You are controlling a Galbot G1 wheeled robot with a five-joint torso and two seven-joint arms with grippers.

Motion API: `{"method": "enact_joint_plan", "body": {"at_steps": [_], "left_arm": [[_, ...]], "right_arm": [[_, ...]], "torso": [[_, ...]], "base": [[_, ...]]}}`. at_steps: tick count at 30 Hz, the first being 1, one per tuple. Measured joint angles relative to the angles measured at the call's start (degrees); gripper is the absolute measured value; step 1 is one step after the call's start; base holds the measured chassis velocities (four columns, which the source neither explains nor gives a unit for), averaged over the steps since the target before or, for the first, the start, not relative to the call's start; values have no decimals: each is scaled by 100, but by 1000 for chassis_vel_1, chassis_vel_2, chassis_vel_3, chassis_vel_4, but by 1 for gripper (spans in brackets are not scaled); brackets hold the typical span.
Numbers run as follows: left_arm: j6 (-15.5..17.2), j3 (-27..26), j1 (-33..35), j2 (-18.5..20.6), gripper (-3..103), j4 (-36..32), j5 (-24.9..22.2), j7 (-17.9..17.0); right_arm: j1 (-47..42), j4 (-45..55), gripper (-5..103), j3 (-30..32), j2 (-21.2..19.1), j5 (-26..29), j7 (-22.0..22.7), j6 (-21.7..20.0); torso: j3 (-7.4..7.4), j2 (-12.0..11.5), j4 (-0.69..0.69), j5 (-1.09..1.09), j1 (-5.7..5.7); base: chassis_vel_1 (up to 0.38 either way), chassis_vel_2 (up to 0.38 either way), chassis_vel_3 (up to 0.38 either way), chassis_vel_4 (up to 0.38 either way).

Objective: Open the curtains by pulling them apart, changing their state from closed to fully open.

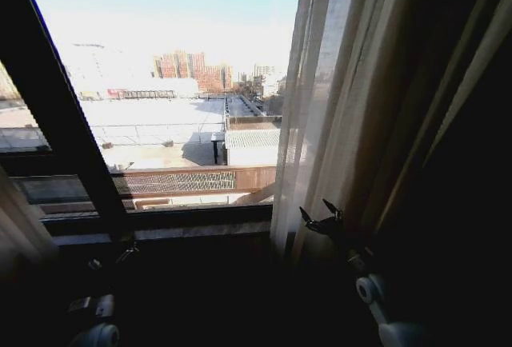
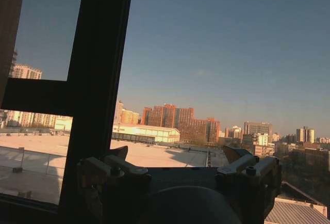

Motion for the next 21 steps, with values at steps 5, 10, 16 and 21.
{"method": "enact_joint_plan", "body": {"at_steps": [5,10,16,21], "left_arm": [[0,-2,0,1,100,0,0,-1],[0,-4,0,2,100,0,0,-2],[0,-2,-1,2,100,0,0,-1],[0,-2,1,2,100,0,0,-1]], "right_arm": [[-10,30,100,-24,-4,-10,-5,-1],[21,85,100,-122,-11,-74,329,31],[135,66,100,-272,-5,-142,902,20],[264,-68,100,-318,-9,-203,1550,-309]], "torso": [[0,1,2,-5,0],[0,1,2,-4,0],[2,-2,2,-2,7],[-1,0,1,-1,0]], "base": [[-71,90,67,-94],[-121,167,90,-137],[-78,73,87,-58],[-3,8,11,-1]]}}
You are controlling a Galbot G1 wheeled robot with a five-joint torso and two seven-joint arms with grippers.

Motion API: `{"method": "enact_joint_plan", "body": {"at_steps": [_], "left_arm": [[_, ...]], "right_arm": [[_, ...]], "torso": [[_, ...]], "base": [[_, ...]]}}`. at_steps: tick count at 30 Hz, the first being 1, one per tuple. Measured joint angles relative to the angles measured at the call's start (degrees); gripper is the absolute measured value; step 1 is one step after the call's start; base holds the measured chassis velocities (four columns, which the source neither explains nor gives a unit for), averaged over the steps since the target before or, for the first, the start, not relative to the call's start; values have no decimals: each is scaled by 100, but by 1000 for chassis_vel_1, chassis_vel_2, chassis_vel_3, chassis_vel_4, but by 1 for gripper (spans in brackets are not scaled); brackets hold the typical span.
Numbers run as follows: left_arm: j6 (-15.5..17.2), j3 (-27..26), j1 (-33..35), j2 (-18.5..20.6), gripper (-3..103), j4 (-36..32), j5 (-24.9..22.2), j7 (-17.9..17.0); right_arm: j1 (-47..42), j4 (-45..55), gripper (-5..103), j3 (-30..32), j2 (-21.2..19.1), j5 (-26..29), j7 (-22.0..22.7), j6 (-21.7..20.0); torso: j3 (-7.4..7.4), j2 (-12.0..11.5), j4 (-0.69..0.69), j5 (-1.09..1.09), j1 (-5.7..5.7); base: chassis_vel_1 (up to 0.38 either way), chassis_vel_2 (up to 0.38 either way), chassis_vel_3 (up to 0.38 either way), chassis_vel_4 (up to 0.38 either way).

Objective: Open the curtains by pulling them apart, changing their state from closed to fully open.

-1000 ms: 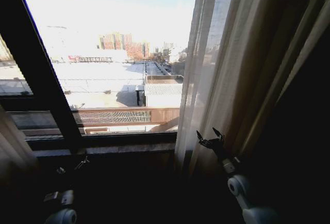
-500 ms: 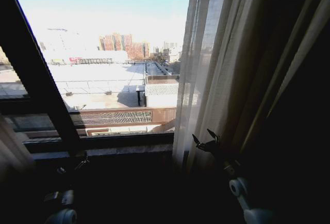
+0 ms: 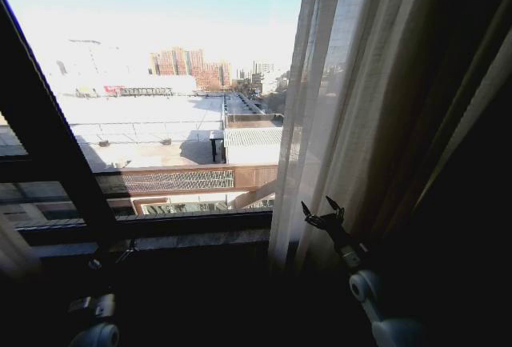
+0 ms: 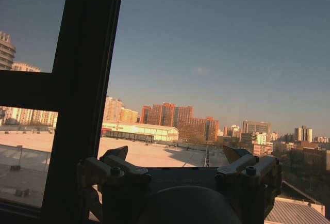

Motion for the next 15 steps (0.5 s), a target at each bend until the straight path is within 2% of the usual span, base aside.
{"method": "enact_joint_plan", "body": {"at_steps": [1,5,10,15], "left_arm": [[0,0,0,0,100,0,0,0],[0,0,0,0,100,0,0,0],[0,0,-1,0,100,0,0,0],[0,0,-1,0,100,0,0,0]], "right_arm": [[48,-68,100,9,3,-21,143,-109],[92,-135,100,32,17,-30,206,-165],[99,-150,100,22,35,100,-123,36],[125,-176,100,-23,76,-39,-502,91]], "torso": [[-1,2,0,-1,-2],[0,1,1,-1,-2],[1,1,0,-1,1],[0,0,0,-1,1]], "base": [[0,0,0,0],[0,0,0,0],[0,0,0,0],[0,0,0,0]]}}
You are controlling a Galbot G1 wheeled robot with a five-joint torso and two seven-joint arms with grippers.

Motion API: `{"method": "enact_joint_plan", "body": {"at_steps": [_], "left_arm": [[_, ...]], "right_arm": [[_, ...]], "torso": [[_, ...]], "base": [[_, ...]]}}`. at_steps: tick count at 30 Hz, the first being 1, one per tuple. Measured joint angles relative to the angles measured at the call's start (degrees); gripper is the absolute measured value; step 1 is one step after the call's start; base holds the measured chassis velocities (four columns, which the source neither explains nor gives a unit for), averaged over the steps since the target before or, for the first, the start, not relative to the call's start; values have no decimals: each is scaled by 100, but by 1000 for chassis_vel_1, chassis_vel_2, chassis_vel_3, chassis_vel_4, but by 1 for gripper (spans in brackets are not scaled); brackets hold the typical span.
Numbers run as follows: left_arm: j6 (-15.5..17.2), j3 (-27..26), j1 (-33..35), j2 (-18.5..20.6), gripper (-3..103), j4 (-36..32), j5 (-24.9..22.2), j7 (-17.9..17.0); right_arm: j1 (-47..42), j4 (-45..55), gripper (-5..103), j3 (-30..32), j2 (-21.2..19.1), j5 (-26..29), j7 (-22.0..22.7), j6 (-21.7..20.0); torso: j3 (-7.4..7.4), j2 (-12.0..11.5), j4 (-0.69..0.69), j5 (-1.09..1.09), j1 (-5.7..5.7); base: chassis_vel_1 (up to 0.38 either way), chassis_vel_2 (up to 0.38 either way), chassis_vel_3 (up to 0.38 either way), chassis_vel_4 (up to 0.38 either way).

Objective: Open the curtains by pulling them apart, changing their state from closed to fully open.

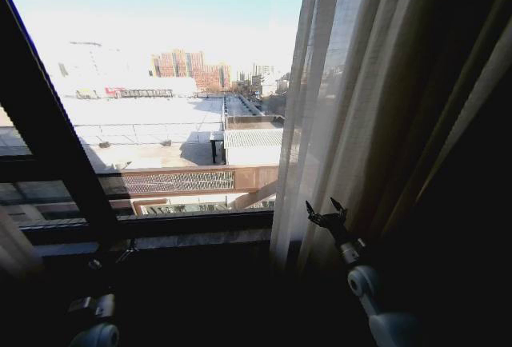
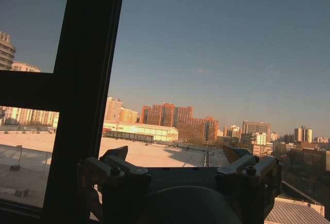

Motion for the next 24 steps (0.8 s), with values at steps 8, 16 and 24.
{"method": "enact_joint_plan", "body": {"at_steps": [8,16,24], "left_arm": [[0,0,0,0,100,0,0,0],[0,0,0,0,100,0,0,0],[0,0,0,0,100,0,0,0]], "right_arm": [[52,-15,100,-75,4,-2,-109,-40],[77,-107,100,-149,21,-33,-147,174],[80,-184,100,-93,37,-114,-449,244]], "torso": [[0,0,0,-1,0],[0,0,1,-3,0],[0,0,0,0,0]], "base": [[0,0,0,0],[38,46,-48,-47],[0,0,0,0]]}}
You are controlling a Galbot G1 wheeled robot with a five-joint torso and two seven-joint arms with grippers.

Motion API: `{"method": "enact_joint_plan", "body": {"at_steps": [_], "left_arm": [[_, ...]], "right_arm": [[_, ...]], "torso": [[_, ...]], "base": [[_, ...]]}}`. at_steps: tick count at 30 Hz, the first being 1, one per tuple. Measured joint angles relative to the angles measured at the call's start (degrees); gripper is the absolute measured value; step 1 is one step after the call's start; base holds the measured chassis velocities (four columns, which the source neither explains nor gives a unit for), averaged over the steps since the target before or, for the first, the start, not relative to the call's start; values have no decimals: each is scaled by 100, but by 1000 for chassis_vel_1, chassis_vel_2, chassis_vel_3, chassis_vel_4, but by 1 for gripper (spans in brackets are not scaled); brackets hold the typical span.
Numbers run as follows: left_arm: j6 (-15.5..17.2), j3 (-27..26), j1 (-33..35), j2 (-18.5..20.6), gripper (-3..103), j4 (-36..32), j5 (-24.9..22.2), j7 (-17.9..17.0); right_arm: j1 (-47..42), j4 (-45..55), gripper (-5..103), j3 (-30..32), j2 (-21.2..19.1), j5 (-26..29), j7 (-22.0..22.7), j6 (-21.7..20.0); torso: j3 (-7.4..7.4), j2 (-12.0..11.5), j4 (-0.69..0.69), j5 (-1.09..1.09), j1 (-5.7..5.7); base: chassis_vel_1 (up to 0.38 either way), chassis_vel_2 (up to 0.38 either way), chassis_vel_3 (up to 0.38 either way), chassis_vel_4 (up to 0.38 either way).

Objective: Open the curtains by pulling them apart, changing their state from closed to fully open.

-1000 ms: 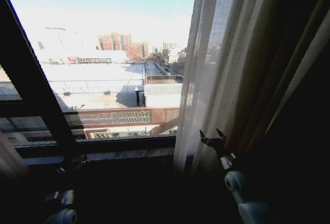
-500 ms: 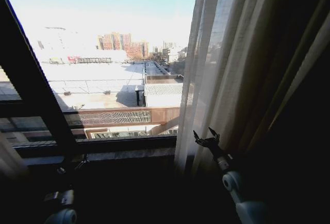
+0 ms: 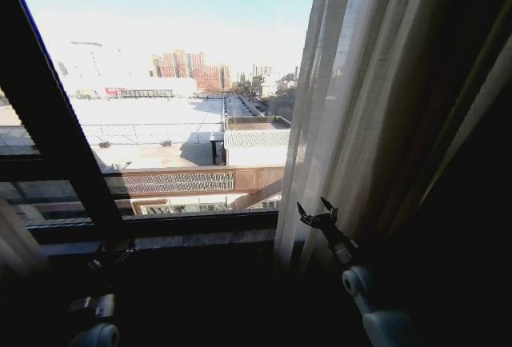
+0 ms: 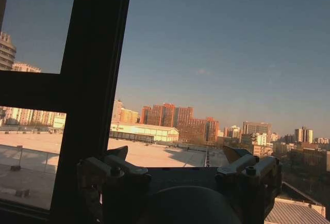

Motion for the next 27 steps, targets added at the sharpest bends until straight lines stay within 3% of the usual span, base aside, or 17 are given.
{"method": "enact_joint_plan", "body": {"at_steps": [13,17,27], "left_arm": [[0,0,0,0,100,0,0,0],[0,0,0,0,100,0,0,0],[0,0,0,0,100,0,0,0]], "right_arm": [[-62,-13,100,15,14,43,-210,82],[-2,9,100,-89,19,-86,256,90],[134,-228,100,-246,22,-400,483,94]], "torso": [[-1,1,0,-2,-1],[0,1,0,-1,-1],[0,-2,1,-1,2]], "base": [[-26,30,23,-21],[-135,151,128,-151],[-53,77,51,-70]]}}
